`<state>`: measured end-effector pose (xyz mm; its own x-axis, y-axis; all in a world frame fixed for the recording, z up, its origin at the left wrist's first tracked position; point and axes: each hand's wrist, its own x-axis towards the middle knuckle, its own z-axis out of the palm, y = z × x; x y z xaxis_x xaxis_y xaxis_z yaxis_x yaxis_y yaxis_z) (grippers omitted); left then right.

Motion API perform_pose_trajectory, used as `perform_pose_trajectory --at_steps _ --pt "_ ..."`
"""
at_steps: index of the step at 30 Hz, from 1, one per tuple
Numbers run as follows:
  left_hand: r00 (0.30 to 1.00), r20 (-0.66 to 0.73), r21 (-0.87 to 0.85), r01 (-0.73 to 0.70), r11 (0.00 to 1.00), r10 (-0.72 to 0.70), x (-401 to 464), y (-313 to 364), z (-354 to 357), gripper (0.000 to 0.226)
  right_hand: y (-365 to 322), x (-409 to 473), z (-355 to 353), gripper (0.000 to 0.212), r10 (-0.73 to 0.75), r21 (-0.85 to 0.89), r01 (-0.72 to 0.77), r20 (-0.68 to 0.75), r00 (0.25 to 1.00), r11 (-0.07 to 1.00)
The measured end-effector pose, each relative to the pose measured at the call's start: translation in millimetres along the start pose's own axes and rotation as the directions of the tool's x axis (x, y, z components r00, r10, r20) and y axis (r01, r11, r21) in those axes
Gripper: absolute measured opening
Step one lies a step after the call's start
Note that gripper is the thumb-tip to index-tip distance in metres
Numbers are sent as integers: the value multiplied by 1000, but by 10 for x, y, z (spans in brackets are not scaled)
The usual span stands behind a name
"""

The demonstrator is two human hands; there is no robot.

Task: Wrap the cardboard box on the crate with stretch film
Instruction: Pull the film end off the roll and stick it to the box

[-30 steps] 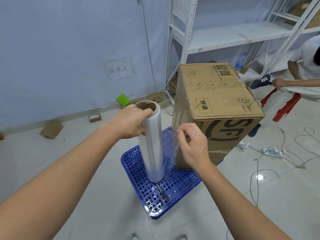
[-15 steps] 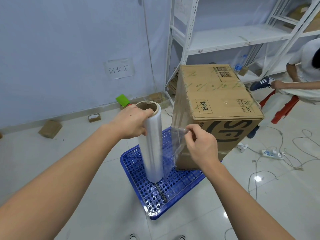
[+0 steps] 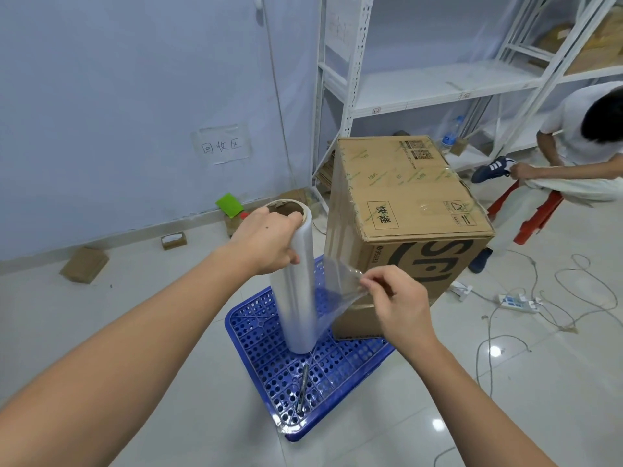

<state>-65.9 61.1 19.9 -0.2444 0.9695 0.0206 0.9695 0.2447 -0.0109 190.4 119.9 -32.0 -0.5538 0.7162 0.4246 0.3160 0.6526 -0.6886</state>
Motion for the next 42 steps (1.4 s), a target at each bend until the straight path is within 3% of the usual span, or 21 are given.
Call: perform_pose_trajectory --at_steps 4,13,17,21,24,27,29,32,35,38,42 --pt "999 -41 3 -10 1000 10 205 107 -67 53 4 -82 -63 14 4 -2 -4 -7 1000 1000" --pt "996 14 57 -94 994 93 416 373 -61 49 107 -140 -133 13 16 -18 -17 -40 999 1000" --pt "987 0 107 -157 982 158 438 424 -23 49 229 -116 -77 14 179 11 -178 -11 984 984" --pt "979 -74 -26 -191 981 189 445 455 55 83 284 -52 -18 13 187 29 -186 -75 979 982" --pt "971 -85 -6 -227 974 225 428 478 136 107 367 0 -31 9 248 32 -247 -174 953 969" --pt "963 -112 36 -244 969 247 416 518 197 100 498 83 -68 8 284 17 -287 -205 937 958" --pt "967 -136 -21 -221 975 216 405 560 202 91 553 157 -101 10 290 17 -293 -207 934 956" --pt "977 -163 -94 -153 984 136 425 670 206 84 652 262 -148 16 220 -87 -245 -222 950 966" --pt "971 -224 -127 -108 986 77 457 785 250 78 757 378 -225 26 33 -318 -118 -261 965 941" --pt "945 -322 -102 -102 990 64 460 806 343 74 787 497 -336 35 -139 -441 -9 -304 942 898" --pt "914 -400 -56 -102 993 71 465 802 418 73 779 631 -511 49 -296 -562 161 -157 942 812"
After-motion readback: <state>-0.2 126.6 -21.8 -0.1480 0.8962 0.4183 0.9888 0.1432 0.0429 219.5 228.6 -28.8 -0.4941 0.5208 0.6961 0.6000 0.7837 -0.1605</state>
